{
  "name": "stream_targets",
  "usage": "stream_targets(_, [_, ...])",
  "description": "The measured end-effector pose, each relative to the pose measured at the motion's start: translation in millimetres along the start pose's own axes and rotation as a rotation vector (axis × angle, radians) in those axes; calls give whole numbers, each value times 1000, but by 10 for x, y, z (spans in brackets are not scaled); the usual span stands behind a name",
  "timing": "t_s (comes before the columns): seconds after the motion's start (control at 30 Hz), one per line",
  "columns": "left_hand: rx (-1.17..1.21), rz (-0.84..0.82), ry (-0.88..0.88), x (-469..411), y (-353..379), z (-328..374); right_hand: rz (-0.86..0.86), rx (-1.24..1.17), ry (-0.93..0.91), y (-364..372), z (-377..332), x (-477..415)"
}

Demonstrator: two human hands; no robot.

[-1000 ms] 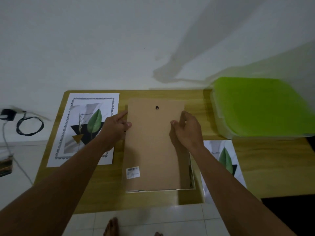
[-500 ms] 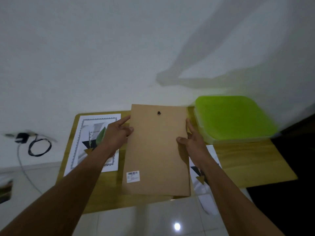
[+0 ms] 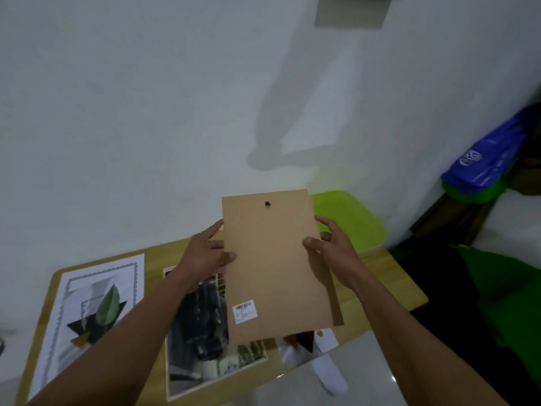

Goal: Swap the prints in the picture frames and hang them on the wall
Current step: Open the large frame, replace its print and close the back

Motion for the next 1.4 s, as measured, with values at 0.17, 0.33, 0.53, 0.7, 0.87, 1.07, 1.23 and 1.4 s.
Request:
stream_targets(0.17, [-24,71,4,-496,641,-61,-10,130,25,-525,220,-545])
stream_targets(0.33, [-148,156,-18,-1059,1120,-234,-47,190,50,-939,378,-1258])
stream_targets(0.53, [-370,273,-18,-1532,1527,-372,-138,420,11,-1143,666,-1932])
stream_targets(0.7, [-505,325,-60,-1767,1720,-455,-189,598,-12,-1188,833,-2192])
stream_targets(0.87, [-617,371,-106,-1889,1781,-455,-198,839,-91,-1097,876,-2270])
stream_targets(1.07, [-681,400,-108,-1934,1777,-457,-162,946,-145,-1033,864,-2220])
stream_targets(1.23, [-663,375,-81,-1855,1733,-423,-125,972,-158,-1026,739,-2123])
stream_targets(1.4, [-647,420,-49,-1631,1557,-324,-127,953,-223,-876,491,-1952])
Point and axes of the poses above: each hand's wrist, its own x-axis away from the middle knuckle, its own y-axis out of the palm, z = x × y, the point moved 3 cm from there along -x, towards the middle knuckle
